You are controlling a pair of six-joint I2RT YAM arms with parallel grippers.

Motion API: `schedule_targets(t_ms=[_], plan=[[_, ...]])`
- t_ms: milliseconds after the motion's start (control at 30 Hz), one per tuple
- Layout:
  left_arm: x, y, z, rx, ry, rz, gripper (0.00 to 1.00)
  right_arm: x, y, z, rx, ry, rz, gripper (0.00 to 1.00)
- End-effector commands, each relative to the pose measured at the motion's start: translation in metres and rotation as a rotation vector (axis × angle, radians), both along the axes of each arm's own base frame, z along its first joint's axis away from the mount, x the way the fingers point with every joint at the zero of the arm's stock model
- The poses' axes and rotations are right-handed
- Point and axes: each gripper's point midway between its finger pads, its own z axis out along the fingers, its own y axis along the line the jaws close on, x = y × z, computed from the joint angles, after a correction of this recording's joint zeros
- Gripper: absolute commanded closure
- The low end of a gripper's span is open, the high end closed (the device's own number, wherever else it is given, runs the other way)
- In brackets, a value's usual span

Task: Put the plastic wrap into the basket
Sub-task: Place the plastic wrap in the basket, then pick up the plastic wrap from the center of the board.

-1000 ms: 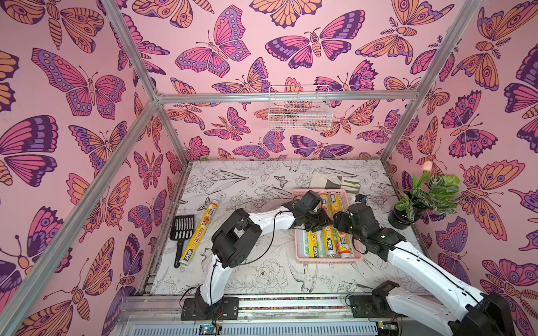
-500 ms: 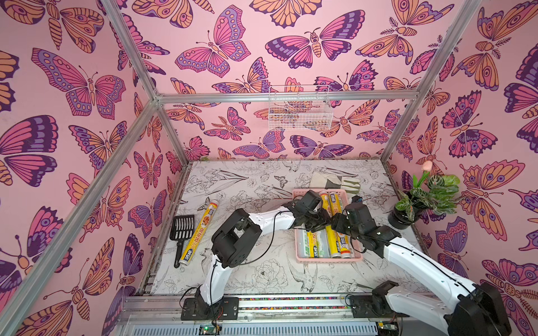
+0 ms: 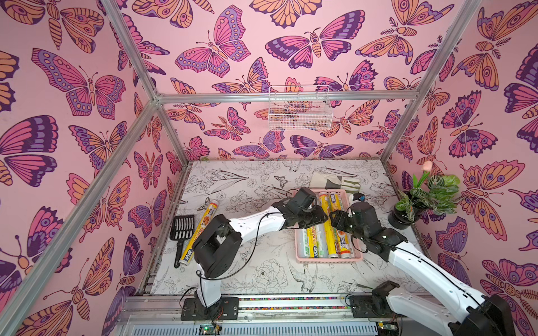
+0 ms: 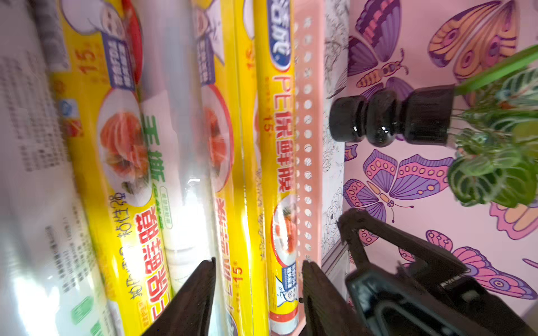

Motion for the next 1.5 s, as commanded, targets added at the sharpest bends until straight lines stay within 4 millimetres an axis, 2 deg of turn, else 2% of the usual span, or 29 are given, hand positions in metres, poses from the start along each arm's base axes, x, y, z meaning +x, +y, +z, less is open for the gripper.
schedule_targets(t_ms=[0,133,333,533,667,767,900,933,1100,1300,1467], plan=[[0.011,0.039,0.013,0.108,-0.155,0.026,0.47,0.007,0.026,0.034,0.108,-0.105,0.11,0.36],[0.023,0.097,0.023,0.227,-0.286,0.125,0.47,0.01,0.057,0.044,0.16,-0.101,0.228,0.37],[0.025,0.203,0.017,0.412,-0.343,0.251,0.45,0.005,0.112,0.045,0.117,-0.082,0.415,0.38],[0.005,0.308,0.013,0.644,-0.345,0.371,0.38,-0.005,0.162,0.036,0.079,-0.045,0.557,0.38],[-0.01,0.355,0.01,0.79,-0.353,0.367,0.3,-0.01,0.187,0.031,0.084,-0.012,0.624,0.38],[-0.021,0.392,0.007,0.895,-0.288,0.422,0.27,-0.014,0.203,0.026,0.081,0.009,0.67,0.38],[-0.027,0.42,-0.001,0.892,-0.187,0.481,0.26,-0.02,0.225,0.026,0.083,0.031,0.739,0.38],[-0.027,0.424,-0.002,0.892,-0.169,0.492,0.25,-0.021,0.231,0.013,0.068,0.064,0.754,0.38],[-0.026,0.453,-0.011,0.945,-0.034,0.563,0.25,-0.027,0.253,0.005,0.056,0.098,0.81,0.38],[-0.015,0.473,-0.03,0.914,0.107,0.586,0.22,-0.031,0.266,0.001,0.069,0.124,0.845,0.38],[-0.008,0.489,-0.054,0.941,0.245,0.581,0.2,-0.033,0.267,0.0,0.055,0.127,0.875,0.39]])
